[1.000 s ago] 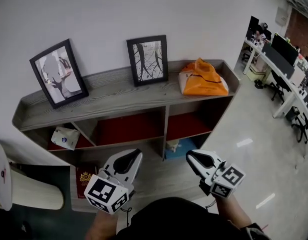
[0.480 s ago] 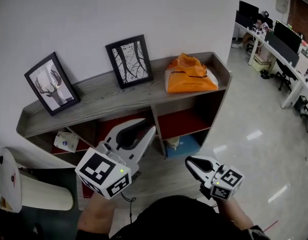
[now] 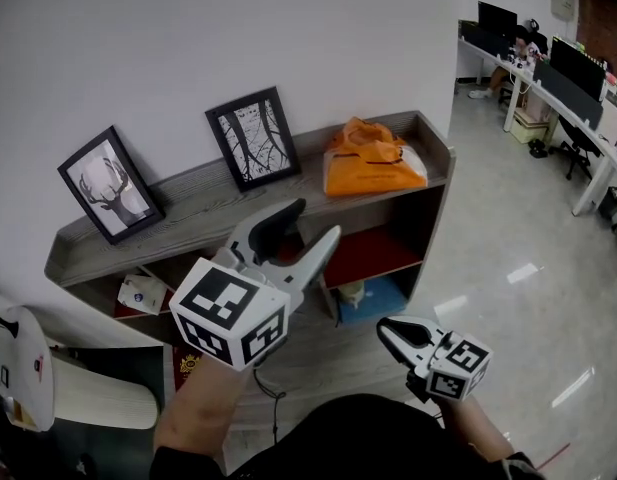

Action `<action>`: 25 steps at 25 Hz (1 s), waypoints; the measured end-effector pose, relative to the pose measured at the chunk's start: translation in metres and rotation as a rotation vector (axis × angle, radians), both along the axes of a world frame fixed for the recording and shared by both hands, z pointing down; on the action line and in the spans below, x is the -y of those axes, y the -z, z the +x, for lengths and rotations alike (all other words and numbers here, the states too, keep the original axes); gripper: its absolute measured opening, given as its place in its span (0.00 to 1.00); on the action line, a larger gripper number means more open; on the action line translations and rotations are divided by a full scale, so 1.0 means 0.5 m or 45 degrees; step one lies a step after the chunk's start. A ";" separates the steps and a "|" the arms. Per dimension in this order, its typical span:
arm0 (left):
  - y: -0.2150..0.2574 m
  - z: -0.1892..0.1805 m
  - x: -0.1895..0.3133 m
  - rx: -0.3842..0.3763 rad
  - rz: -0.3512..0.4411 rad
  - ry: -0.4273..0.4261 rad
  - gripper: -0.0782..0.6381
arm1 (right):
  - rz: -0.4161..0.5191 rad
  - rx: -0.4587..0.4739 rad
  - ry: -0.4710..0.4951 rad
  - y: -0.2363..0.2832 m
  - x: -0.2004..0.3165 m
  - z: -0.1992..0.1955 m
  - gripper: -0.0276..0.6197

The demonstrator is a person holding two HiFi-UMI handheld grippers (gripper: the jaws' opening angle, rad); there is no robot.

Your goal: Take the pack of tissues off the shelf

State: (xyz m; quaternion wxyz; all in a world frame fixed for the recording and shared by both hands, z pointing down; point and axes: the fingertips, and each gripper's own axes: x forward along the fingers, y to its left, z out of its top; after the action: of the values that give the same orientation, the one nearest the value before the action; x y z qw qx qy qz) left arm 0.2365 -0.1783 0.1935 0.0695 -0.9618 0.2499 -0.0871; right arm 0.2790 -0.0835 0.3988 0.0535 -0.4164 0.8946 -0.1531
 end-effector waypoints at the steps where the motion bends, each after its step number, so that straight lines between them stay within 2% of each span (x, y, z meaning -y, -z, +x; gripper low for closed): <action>1: 0.003 0.007 0.003 0.004 0.001 -0.001 0.41 | 0.000 -0.001 0.005 0.000 0.001 0.000 0.07; 4: 0.006 0.024 0.016 0.032 0.022 0.015 0.45 | 0.005 -0.032 0.012 0.001 0.004 -0.002 0.07; 8: -0.004 0.041 0.039 0.098 0.048 0.056 0.49 | 0.079 -0.277 0.054 -0.005 0.008 -0.027 0.07; 10: -0.013 0.047 0.054 0.129 0.046 0.078 0.49 | 0.110 -0.336 0.113 0.001 0.008 -0.053 0.07; 16: -0.024 0.061 0.096 0.153 -0.009 0.119 0.49 | 0.130 -0.313 0.214 0.011 0.009 -0.097 0.07; 22: -0.023 0.079 0.117 0.219 0.035 0.155 0.49 | 0.103 -0.253 0.200 0.008 0.015 -0.082 0.07; 25: -0.030 0.088 0.121 0.309 0.065 0.165 0.49 | 0.108 -0.230 0.188 0.010 0.019 -0.075 0.07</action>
State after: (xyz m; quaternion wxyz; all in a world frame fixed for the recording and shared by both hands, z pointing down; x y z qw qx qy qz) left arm 0.2807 -0.2388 0.2086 0.1179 -0.9241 0.3033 -0.2006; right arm 0.2417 -0.0931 0.3940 -0.0209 -0.3589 0.9297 -0.0805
